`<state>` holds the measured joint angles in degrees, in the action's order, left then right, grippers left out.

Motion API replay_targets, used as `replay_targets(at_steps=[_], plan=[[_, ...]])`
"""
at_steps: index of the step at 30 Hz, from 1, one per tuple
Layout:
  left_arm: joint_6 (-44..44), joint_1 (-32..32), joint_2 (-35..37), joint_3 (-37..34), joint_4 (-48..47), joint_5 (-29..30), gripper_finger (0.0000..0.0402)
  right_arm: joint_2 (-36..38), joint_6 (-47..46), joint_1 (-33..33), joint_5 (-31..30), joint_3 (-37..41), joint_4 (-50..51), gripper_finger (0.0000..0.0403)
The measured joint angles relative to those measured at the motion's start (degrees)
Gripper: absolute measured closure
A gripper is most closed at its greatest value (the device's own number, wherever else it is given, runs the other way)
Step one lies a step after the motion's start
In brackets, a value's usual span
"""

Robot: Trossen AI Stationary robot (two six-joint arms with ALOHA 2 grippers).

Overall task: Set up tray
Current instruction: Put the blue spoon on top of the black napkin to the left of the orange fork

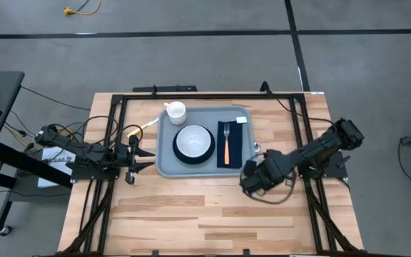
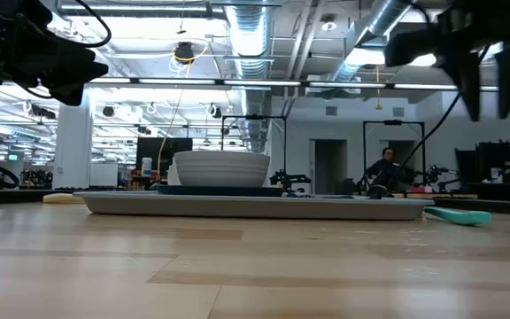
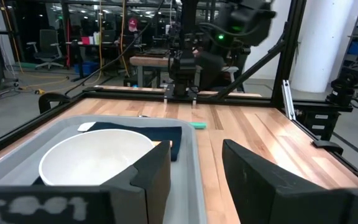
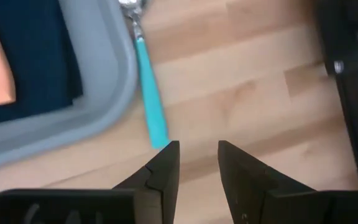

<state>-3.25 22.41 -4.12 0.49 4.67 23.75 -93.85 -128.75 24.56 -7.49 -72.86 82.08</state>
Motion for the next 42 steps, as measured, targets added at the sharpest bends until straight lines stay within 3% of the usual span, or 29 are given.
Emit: replay_targets(at_steps=[5,11,17,22,27,32,35,42], plan=[[0.00,0.00,0.00,0.00,0.00,0.00,0.0267,-0.15,-10.23,5.95,-0.35,0.01,-0.37,0.0301],[0.00,0.01,0.00,0.00,0.00,0.00,0.0267,-0.21,-11.82,8.82,-5.17,0.02,-1.19,0.0301],[0.00,0.01,0.00,0.00,0.00,0.00,0.0267,-0.21,-7.12,7.48,-12.80,0.02,-5.94,0.0301],[0.00,0.01,0.00,0.02,0.00,0.00,0.0267,-0.21,-1.48,0.69,-19.45,-0.31,-16.31,0.0301],[0.00,0.00,0.00,0.00,0.00,0.00,0.0267,-0.21,16.97,-10.05,-16.99,-1.42,-27.34,0.0301],[0.00,0.01,0.00,0.00,0.00,0.00,0.0267,-1.11,33.19,-19.64,-8.14,-1.45,-32.92,0.0301],[0.00,-0.01,-0.02,0.00,0.00,0.01,0.0267,-2.62,38.71,-22.91,-4.31,-1.19,-29.76,0.0301],[0.00,0.01,-0.28,0.00,-0.01,0.00,0.0267,-3.95,39.76,-22.70,-4.61,-1.35,-21.86,0.0301]])
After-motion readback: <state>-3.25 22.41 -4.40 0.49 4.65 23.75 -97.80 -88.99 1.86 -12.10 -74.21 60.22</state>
